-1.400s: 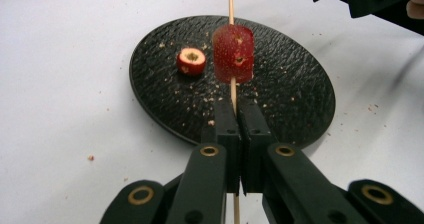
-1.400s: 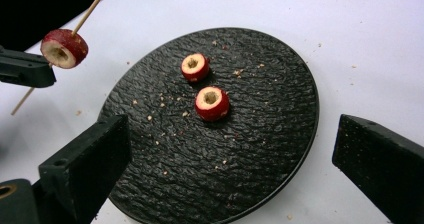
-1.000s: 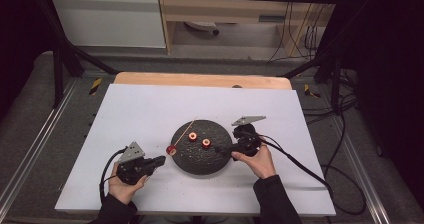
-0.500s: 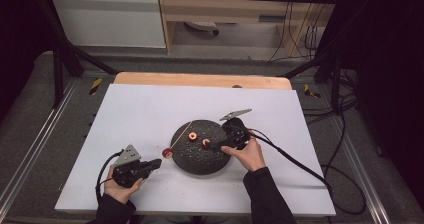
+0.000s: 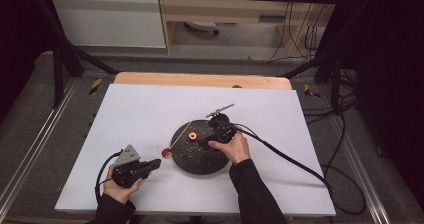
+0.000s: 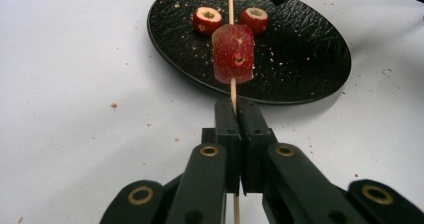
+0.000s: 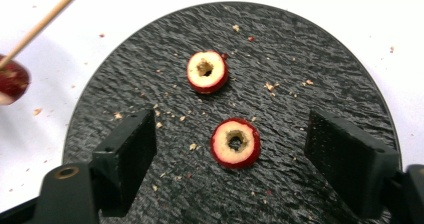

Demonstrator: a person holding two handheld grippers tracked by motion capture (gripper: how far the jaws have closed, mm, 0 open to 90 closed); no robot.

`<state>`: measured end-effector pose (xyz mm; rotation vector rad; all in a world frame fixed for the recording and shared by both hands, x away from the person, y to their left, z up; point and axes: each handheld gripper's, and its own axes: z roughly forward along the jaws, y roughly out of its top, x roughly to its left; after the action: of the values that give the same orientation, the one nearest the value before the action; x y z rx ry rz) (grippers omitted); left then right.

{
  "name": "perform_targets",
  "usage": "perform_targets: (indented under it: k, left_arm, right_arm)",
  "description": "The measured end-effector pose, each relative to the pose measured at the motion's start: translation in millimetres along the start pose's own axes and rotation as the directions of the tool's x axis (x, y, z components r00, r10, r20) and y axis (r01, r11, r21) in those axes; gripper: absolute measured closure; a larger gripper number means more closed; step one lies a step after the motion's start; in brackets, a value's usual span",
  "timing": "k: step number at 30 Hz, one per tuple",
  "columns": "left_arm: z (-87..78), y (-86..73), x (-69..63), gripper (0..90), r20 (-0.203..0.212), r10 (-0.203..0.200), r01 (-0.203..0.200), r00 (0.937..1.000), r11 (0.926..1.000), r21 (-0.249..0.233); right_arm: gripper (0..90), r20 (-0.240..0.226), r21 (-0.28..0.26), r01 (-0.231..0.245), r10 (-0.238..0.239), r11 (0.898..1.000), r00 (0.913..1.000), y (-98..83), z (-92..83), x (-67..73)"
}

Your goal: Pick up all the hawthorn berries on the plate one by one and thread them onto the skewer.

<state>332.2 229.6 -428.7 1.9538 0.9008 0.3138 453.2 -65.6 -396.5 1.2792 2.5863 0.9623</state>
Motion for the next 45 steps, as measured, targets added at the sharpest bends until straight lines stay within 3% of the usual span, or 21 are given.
perform_targets:
  k: [12, 28, 45]
  left_arm:
    - [0.3, 0.0, 0.0, 88.5, 0.002, 0.001, -0.001, 1.0, 1.0, 0.002]
    - [0.7, 0.3, -1.1, 88.5, 0.005, 0.005, -0.005, 1.0, 1.0, 0.001]
    - [0.9, 0.4, -1.3, 88.5, 0.007, 0.005, -0.005, 1.0, 1.0, 0.003]
  right_arm:
    - [42.4, 0.02, 0.04, -0.064, 0.064, 0.997, 0.9978, 1.0, 14.4, -4.7]
    - [58.0, 0.004, 0.106, -0.143, 0.143, 0.984, 0.9897, 1.0, 22.2, -7.8]
    - [60.2, -0.01, 0.132, -0.178, 0.181, 0.975, 0.9835, 3.4, 23.9, -12.4]
